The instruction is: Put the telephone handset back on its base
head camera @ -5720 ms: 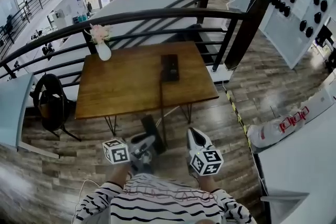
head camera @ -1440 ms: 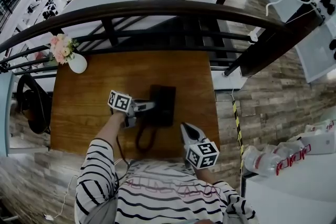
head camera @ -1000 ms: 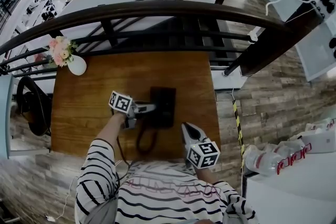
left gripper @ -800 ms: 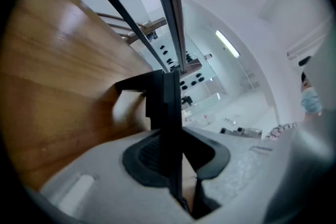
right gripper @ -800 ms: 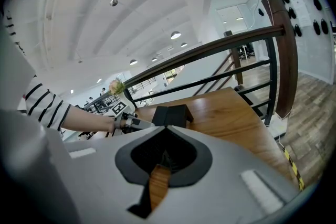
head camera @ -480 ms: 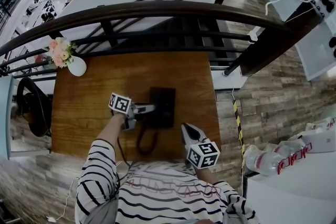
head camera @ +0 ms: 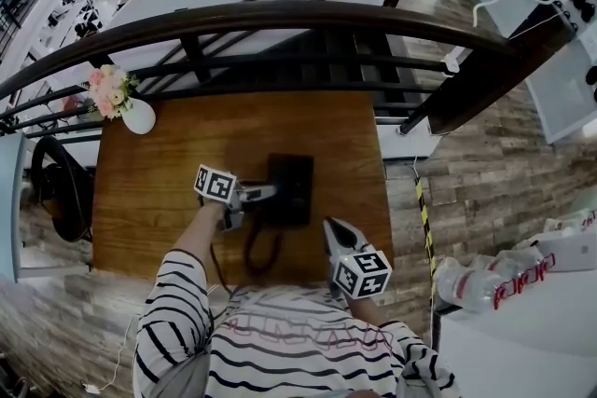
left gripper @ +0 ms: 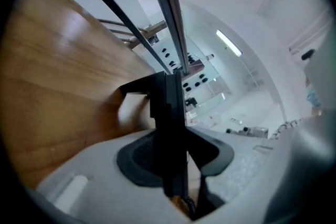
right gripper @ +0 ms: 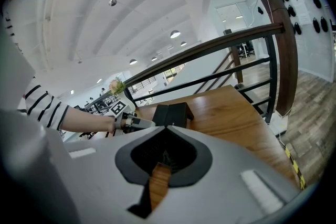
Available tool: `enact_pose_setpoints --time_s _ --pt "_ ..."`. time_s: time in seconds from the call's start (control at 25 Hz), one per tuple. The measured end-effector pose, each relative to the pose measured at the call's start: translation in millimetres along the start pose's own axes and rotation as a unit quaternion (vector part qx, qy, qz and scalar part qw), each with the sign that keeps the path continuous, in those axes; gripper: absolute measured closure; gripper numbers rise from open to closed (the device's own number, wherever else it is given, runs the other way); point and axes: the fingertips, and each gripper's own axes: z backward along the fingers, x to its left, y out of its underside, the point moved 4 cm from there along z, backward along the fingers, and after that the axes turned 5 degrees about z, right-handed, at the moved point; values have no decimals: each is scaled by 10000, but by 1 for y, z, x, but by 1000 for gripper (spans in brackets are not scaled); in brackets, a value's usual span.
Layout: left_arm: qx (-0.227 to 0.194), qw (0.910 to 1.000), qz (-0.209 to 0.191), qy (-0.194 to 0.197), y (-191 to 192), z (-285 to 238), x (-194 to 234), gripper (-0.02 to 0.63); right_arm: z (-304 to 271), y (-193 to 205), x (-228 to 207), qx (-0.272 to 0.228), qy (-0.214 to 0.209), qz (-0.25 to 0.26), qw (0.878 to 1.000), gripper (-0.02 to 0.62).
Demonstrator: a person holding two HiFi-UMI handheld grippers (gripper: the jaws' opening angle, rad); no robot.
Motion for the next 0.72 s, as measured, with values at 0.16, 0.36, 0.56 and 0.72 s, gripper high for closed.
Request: enact_pose_setpoints --time_s 0.16,0.36,0.56,0.72 --pt "-74 9997 -71 -216 1 2 5 416 1 1 -1 2 19 24 10000 594" --pt "-198 9995 -114 -196 0 3 3 422 1 2 -1 17 15 6 10000 594" --pt "-303 9994 -119 86 1 2 -5 523 -1 2 2 13 -13 20 10000 594" --pt "-417 9989 42 209 2 2 -2 529 -2 3 2 26 -41 28 10000 594"
